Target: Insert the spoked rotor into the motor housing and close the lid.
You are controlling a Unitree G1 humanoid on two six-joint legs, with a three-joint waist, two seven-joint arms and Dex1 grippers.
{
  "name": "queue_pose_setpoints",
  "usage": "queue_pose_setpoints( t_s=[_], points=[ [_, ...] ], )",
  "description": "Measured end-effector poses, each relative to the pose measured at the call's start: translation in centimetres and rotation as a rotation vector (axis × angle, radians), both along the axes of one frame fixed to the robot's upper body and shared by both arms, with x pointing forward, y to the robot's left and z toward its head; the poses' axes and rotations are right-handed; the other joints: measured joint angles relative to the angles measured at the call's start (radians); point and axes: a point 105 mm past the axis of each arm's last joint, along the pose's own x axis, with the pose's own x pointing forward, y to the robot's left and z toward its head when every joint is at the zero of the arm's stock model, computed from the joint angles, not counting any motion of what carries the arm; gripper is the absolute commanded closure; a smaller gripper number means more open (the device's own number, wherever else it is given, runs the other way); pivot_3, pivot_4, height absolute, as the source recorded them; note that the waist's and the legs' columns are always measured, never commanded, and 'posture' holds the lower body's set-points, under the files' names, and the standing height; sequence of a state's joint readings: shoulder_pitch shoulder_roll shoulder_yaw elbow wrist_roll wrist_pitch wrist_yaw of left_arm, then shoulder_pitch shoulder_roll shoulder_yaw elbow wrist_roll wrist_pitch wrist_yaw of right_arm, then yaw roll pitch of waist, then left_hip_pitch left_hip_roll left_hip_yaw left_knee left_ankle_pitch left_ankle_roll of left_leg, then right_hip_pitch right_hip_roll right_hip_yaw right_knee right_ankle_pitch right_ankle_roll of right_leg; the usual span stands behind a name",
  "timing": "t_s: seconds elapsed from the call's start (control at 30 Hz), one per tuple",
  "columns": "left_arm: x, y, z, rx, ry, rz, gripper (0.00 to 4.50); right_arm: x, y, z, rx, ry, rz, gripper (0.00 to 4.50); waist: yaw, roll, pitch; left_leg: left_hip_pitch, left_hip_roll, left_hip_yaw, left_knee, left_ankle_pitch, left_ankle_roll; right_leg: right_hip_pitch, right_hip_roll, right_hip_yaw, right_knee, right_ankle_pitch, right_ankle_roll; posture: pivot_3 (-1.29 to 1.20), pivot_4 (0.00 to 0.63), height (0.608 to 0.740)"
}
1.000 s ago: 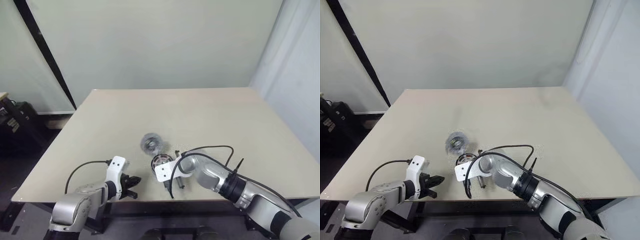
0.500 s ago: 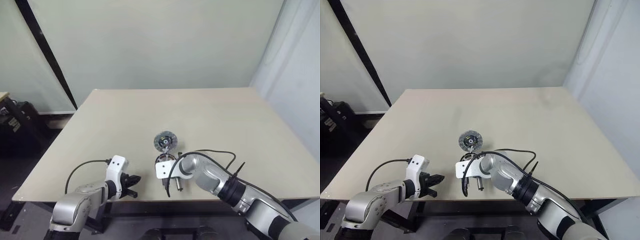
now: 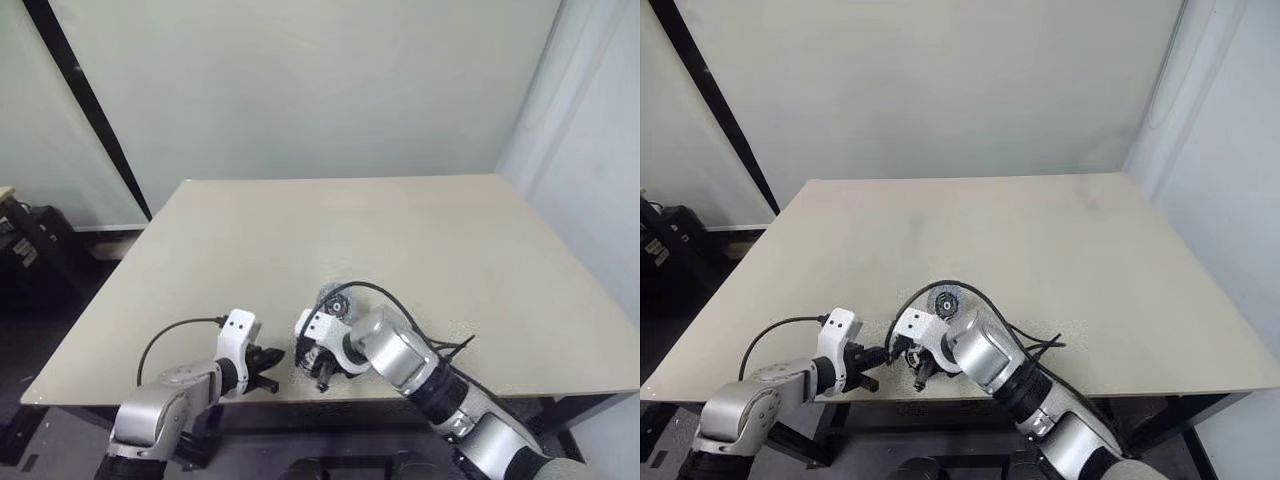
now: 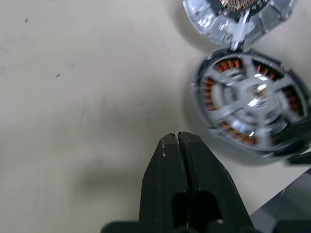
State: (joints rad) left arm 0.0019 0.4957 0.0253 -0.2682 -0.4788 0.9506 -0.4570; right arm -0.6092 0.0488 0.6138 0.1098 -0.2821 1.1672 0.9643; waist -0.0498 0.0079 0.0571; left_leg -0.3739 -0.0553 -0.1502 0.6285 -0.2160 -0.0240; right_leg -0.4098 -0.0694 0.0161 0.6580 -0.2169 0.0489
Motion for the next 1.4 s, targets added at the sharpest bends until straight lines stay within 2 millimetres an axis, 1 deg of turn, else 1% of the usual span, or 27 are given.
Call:
queue_pose_setpoints(
  t_s=[0.13, 0.27, 0.43, 0.57, 0.9, 1.13, 1.27, 1.37, 1.4],
  points=[
    [0.2, 0.3, -0.1, 0.015, -0.006, 0.018, 4.5, 0.3, 0.8, -0.2, 0.043, 0.023, -0.116, 4.42, 0.0, 0.0, 0.0, 0.002, 0.0, 0.0, 0.0, 0.0, 0.0, 0.0, 0.0, 0.0, 0.0, -0.001, -0.001, 0.0, 0.0, 0.74],
    [0.5, 1.2, 0.1, 0.023, -0.022, 0.058, 4.5, 0.9, 1.0, -0.3, 0.06, 0.007, -0.196, 4.42, 0.0, 0.001, 0.001, 0.003, 0.001, 0.0, 0.0, 0.0, -0.001, -0.001, -0.002, -0.002, -0.001, -0.001, -0.001, 0.0, 0.0, 0.74],
    [0.8, 2.7, 0.1, 0.035, -0.03, 0.118, 4.5, 1.7, 0.7, -0.7, 0.071, -0.05, -0.277, 4.42, 0.0, 0.002, 0.001, -0.007, 0.001, -0.001, 0.0, -0.001, -0.001, -0.006, -0.002, -0.004, -0.003, -0.001, -0.002, 0.0, 0.0, 0.74],
    [0.8, 2.9, 0.2, 0.038, -0.034, 0.124, 4.5, 2.1, 0.7, -0.5, 0.088, -0.074, -0.306, 4.42, 0.0, 0.002, 0.001, -0.02, 0.001, -0.002, 0.0, 0.0, -0.001, -0.017, -0.003, -0.005, -0.006, -0.001, -0.001, 0.0, 0.0, 0.74],
    [1.0, 3.1, 0.1, 0.05, -0.038, 0.136, 4.5, 3.0, 0.7, -0.3, 0.122, -0.093, -0.35, 4.42, 0.0, 0.002, 0.002, -0.019, 0.004, -0.002, -0.001, 0.0, -0.001, -0.019, -0.002, -0.008, -0.006, -0.001, -0.001, 0.0, 0.0, 0.74],
    [1.3, 3.1, 0.1, 0.047, -0.039, 0.141, 4.5, 4.5, 0.5, 1.1, 0.152, -0.152, -0.385, 4.49, 0.0, 0.002, 0.001, -0.018, 0.004, -0.003, -0.001, 0.0, -0.001, -0.018, -0.001, -0.008, -0.006, -0.001, -0.001, 0.0, 0.0, 0.74],
    [1.4, 3.1, 0.1, 0.049, -0.042, 0.142, 4.5, 4.4, 0.4, 0.9, 0.147, -0.14, -0.395, 4.49, 0.0, 0.002, 0.001, -0.017, 0.003, -0.002, 0.0, 0.0, -0.001, -0.018, -0.001, -0.007, -0.004, 0.0, -0.002, 0.0, 0.0, 0.74],
    [1.5, 3.1, 0.2, 0.05, -0.045, 0.141, 4.5, 4.4, 0.4, 0.6, 0.139, -0.129, -0.402, 4.49, 0.0, 0.001, 0.001, -0.014, 0.003, -0.001, 0.0, 0.005, -0.005, -0.017, 0.0, -0.005, -0.001, 0.003, -0.006, 0.0, 0.0, 0.74],
    [1.5, 3.1, 0.2, 0.051, -0.046, 0.142, 4.5, 4.3, 0.4, 0.5, 0.137, -0.123, -0.402, 4.31, 0.0, 0.001, 0.001, -0.013, 0.003, -0.001, 0.0, 0.006, -0.005, -0.017, 0.0, -0.005, -0.001, 0.003, -0.006, 0.0, 0.0, 0.74]
  ],
)
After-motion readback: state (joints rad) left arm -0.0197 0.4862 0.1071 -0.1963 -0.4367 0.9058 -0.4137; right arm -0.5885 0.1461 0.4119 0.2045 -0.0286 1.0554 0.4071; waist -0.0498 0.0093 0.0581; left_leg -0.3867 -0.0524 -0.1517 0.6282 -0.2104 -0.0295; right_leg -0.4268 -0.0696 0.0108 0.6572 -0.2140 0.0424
